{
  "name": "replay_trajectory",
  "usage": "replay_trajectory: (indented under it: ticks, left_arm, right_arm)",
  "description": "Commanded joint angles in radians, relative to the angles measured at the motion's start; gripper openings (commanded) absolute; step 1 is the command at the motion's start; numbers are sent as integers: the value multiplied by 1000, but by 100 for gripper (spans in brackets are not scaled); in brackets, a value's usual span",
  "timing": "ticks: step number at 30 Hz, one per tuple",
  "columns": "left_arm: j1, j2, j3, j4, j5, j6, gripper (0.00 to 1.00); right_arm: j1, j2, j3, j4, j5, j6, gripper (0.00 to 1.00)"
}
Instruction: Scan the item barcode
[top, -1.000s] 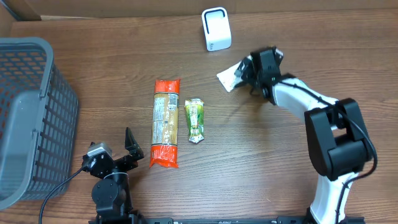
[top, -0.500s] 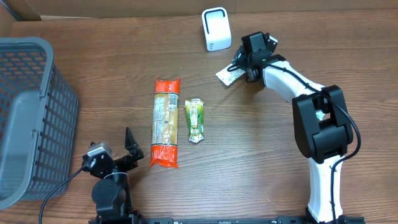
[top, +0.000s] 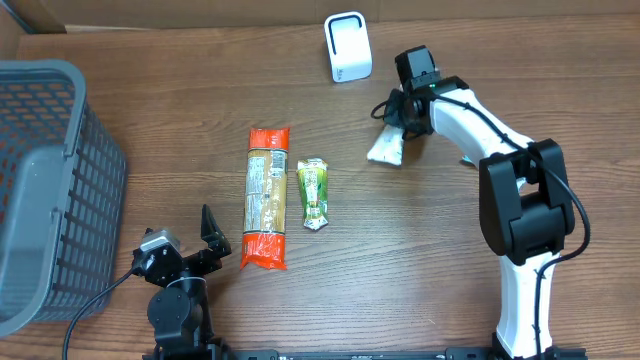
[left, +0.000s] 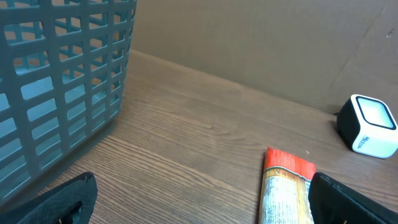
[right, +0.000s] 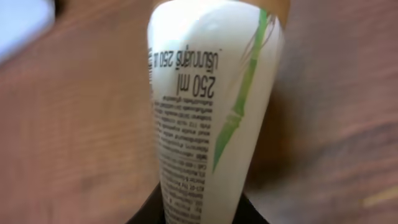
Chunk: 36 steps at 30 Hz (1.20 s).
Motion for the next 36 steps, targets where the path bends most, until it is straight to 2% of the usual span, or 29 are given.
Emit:
replay_trajectory:
  ticks: [1,4,5,7,9,14,19,23,29,36]
  left_arm:
    - [-6,-10,-1,0,-14,16,100]
    - [-6,-10,-1,0,-14,16,100]
    - [-6,-10,-1,0,-14,16,100]
    - [-6,-10,-1,0,-14,16,100]
    - [-6,-10,-1,0,-14,16,100]
    - [-6,-10,-1,0,-14,16,100]
    - [-6,-10,-1,0,-14,16,100]
    - [-6,-10,-1,0,-14,16,100]
    - [-6,-10,-1,0,-14,16,100]
    - [-6,-10,-1,0,-14,16,100]
  right_arm:
    - [13,82,-71,-199,-314,-282,12]
    - [29,82,-72,-327,-403,-451,27]
    - [34,82,-72,-357,-413,-481,35]
    - [46,82,-72,-398,-427,-519,46]
    - [48,74,-71,-406,-456,-524,50]
    - [21,-87,-71,-422,-519,-548,53]
    - [-17,-214,-71,-502,-446,-605,60]
    - [-45,-234,-84,-566,-355,-687,65]
    - [-31,-234,-211,-499,-362,-770,66]
    - [-2,-234,-357,-357,-389,-772,63]
